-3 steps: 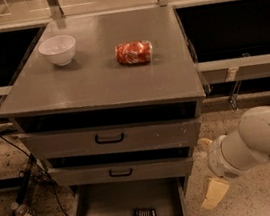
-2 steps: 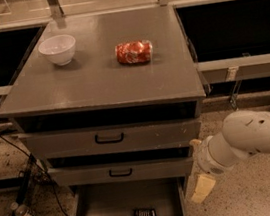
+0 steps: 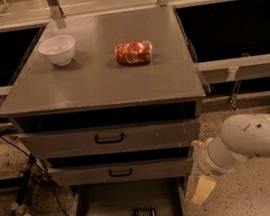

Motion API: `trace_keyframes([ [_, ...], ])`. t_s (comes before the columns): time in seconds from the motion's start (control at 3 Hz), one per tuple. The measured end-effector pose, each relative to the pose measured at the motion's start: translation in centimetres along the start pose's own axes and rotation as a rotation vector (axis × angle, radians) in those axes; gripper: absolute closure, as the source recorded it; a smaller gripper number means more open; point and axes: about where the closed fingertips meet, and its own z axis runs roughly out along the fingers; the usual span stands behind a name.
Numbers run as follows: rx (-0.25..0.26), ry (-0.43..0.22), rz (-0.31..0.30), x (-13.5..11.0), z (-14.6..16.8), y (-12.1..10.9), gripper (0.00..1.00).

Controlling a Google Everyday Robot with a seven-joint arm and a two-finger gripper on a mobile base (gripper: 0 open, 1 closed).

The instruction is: Pick rxbar chocolate from bottom drawer and place on counter

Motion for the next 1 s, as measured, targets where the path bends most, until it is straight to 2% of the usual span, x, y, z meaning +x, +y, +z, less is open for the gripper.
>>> trace_keyframes([
  [0.33,0.093,0.071,-0.066,-0.5,0.4,0.0,0.0],
  [0.67,0.125,0.101,-0.126,-0.4,2.2,1.3,0.0],
  [1.0,0.122,0.098,-0.127,-0.4,2.2,1.3,0.0],
])
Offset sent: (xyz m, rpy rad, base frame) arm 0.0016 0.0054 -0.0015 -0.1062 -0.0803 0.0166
